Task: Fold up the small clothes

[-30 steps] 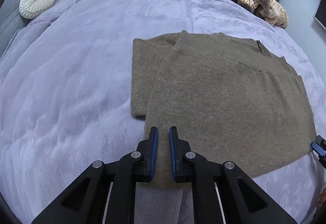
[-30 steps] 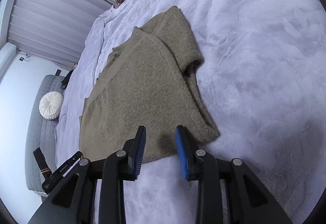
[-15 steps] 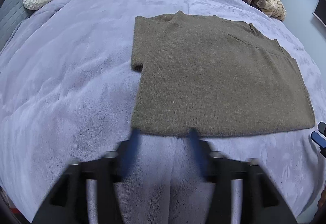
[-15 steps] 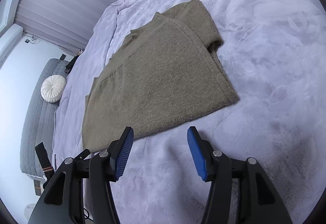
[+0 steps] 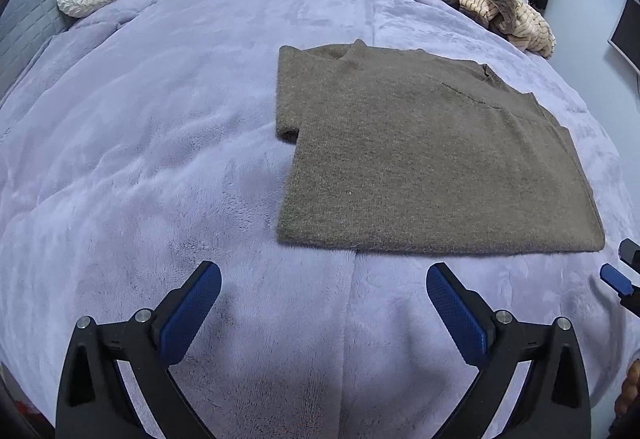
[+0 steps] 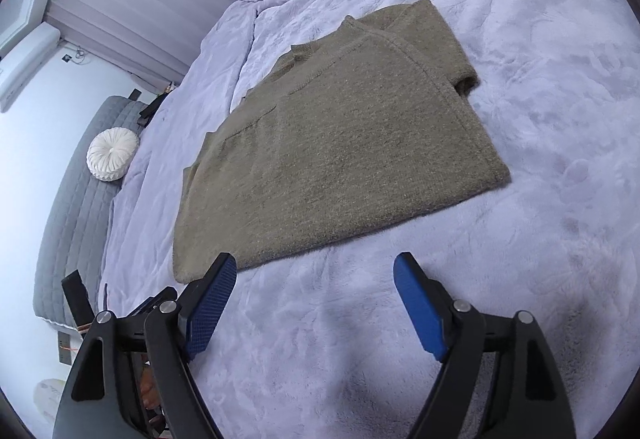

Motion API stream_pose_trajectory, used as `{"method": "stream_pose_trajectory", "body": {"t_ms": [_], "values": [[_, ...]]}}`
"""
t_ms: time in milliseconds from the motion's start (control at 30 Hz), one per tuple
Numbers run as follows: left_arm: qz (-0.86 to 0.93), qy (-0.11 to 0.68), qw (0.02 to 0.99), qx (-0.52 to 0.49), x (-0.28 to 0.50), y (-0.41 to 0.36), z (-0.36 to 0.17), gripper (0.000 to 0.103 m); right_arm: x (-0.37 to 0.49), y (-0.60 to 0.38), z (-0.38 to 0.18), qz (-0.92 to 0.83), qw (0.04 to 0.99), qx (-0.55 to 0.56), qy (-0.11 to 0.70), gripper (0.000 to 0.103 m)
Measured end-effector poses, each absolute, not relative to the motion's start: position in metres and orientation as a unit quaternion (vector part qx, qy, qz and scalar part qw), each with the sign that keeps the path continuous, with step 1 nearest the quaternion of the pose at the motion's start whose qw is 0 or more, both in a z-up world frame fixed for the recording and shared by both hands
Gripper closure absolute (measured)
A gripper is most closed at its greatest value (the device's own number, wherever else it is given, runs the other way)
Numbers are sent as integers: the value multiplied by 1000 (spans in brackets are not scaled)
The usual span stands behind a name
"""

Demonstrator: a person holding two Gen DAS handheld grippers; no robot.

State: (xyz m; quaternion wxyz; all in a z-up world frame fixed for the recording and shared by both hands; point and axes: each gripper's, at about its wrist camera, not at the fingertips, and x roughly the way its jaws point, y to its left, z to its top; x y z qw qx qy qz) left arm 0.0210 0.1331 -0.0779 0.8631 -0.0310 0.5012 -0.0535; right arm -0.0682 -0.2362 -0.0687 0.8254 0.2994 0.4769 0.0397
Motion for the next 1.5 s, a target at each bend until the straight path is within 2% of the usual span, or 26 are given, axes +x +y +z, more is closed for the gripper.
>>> {"method": "stream_pose_trajectory", "body": {"t_ms": [233, 267, 300, 833, 1500], "values": [[-61, 490, 868, -49, 15, 145, -68, 0, -64, -210, -72, 76, 820, 300, 481, 18], [-61, 489, 869, -51, 16, 147, -66, 0, -62, -205, -73, 86, 818, 304, 480, 11], [-61, 488, 869, -52, 17, 149, -65, 0, -59, -200, -75, 95, 816, 309, 479, 0], [-44, 498, 862, -82, 40, 180, -72, 0, -19, -158, -94, 120, 773, 334, 526, 0], [-51, 526, 843, -103, 61, 179, -90, 0, 14, -132, -124, 146, 730, 389, 542, 0]]}}
